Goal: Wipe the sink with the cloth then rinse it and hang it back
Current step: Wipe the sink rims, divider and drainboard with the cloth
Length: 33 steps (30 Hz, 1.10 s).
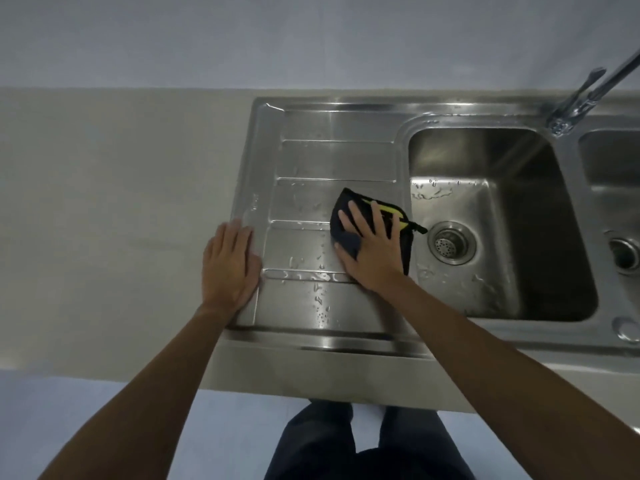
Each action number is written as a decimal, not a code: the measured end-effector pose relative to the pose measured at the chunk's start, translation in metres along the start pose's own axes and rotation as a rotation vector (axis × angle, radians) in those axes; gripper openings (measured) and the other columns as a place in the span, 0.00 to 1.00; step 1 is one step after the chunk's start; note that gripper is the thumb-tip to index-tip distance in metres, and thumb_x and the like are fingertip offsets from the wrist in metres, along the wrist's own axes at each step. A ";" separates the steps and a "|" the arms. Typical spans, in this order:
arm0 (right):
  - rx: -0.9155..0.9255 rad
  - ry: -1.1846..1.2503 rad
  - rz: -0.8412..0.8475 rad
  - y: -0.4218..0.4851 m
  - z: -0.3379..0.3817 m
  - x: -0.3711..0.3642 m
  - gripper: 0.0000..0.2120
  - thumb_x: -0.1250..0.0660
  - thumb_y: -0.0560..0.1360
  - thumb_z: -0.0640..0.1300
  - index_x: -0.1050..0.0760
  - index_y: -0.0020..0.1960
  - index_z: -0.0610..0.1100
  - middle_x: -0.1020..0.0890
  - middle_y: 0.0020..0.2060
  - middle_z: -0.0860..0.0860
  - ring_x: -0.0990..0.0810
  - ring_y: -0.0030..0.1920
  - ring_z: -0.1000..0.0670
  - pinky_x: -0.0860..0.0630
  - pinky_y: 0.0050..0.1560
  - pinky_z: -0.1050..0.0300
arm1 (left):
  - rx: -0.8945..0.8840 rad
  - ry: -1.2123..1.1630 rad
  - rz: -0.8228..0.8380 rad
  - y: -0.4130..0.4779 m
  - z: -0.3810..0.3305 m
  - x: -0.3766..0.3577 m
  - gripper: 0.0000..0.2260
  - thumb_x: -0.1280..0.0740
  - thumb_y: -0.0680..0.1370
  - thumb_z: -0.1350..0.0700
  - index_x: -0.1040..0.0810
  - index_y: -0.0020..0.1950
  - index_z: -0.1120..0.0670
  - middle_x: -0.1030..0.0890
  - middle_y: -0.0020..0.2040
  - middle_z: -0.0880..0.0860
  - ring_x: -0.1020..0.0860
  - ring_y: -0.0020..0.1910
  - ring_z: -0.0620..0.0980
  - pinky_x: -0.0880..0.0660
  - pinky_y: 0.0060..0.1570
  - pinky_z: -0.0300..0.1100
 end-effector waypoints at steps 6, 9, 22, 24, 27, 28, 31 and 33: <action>0.401 -0.046 0.014 -0.033 0.062 -0.014 0.31 0.49 0.76 0.62 0.44 0.76 0.51 0.43 0.76 0.51 0.47 0.75 0.38 0.51 0.71 0.31 | -0.058 -0.061 0.062 -0.002 0.008 -0.012 0.25 0.50 0.80 0.49 0.39 0.74 0.60 0.41 0.77 0.58 0.45 0.76 0.58 0.46 0.74 0.52; 0.712 -0.041 0.065 -0.066 0.075 -0.022 0.29 0.48 0.77 0.61 0.46 0.76 0.53 0.44 0.76 0.53 0.50 0.76 0.40 0.56 0.71 0.33 | -0.041 -0.078 0.073 -0.003 0.009 -0.013 0.26 0.51 0.80 0.49 0.41 0.75 0.59 0.44 0.77 0.57 0.47 0.77 0.56 0.49 0.75 0.51; -0.060 0.057 -0.018 0.012 -0.012 0.011 0.32 0.57 0.74 0.61 0.43 0.75 0.52 0.42 0.76 0.52 0.47 0.75 0.41 0.48 0.70 0.33 | -0.020 -0.129 0.055 -0.003 0.008 -0.011 0.25 0.49 0.80 0.49 0.38 0.74 0.59 0.42 0.77 0.56 0.46 0.77 0.55 0.46 0.74 0.52; -0.152 0.031 0.025 0.028 0.009 0.008 0.35 0.61 0.73 0.64 0.49 0.77 0.52 0.48 0.77 0.52 0.52 0.76 0.39 0.56 0.70 0.33 | -0.026 -0.129 0.056 -0.003 0.007 -0.010 0.25 0.49 0.80 0.49 0.37 0.74 0.59 0.41 0.77 0.56 0.45 0.76 0.56 0.45 0.74 0.53; -0.001 -0.006 0.076 0.032 0.041 0.000 0.35 0.62 0.72 0.65 0.52 0.77 0.53 0.51 0.77 0.53 0.55 0.76 0.38 0.55 0.70 0.30 | -0.032 -0.096 0.035 0.000 0.008 -0.006 0.24 0.48 0.79 0.49 0.34 0.72 0.59 0.36 0.75 0.57 0.41 0.75 0.58 0.45 0.74 0.56; 0.110 -0.021 0.076 0.024 0.049 -0.002 0.34 0.60 0.73 0.65 0.50 0.77 0.53 0.50 0.77 0.53 0.54 0.76 0.38 0.53 0.70 0.30 | -0.030 -0.092 0.015 0.003 0.007 -0.003 0.23 0.47 0.78 0.49 0.31 0.69 0.59 0.33 0.72 0.58 0.38 0.73 0.59 0.44 0.73 0.56; 0.440 -0.086 0.053 -0.009 0.057 -0.013 0.33 0.46 0.74 0.62 0.47 0.76 0.54 0.46 0.77 0.53 0.50 0.76 0.38 0.53 0.70 0.31 | -0.032 -0.125 -0.077 0.026 0.003 0.009 0.17 0.43 0.76 0.53 0.26 0.58 0.60 0.26 0.59 0.60 0.29 0.63 0.62 0.34 0.65 0.58; 0.561 -0.107 0.053 -0.029 0.046 -0.016 0.35 0.40 0.73 0.60 0.47 0.76 0.54 0.45 0.76 0.54 0.50 0.76 0.39 0.53 0.70 0.32 | -0.046 -0.153 -0.085 0.048 0.001 0.012 0.15 0.42 0.75 0.54 0.26 0.56 0.61 0.26 0.56 0.60 0.28 0.59 0.61 0.30 0.59 0.56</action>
Point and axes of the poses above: each hand's wrist, its own y-axis towards the middle knuckle, its own x-axis out of the back of the hand, z = x × y, the point moved 5 cm from there along y, towards the middle knuckle
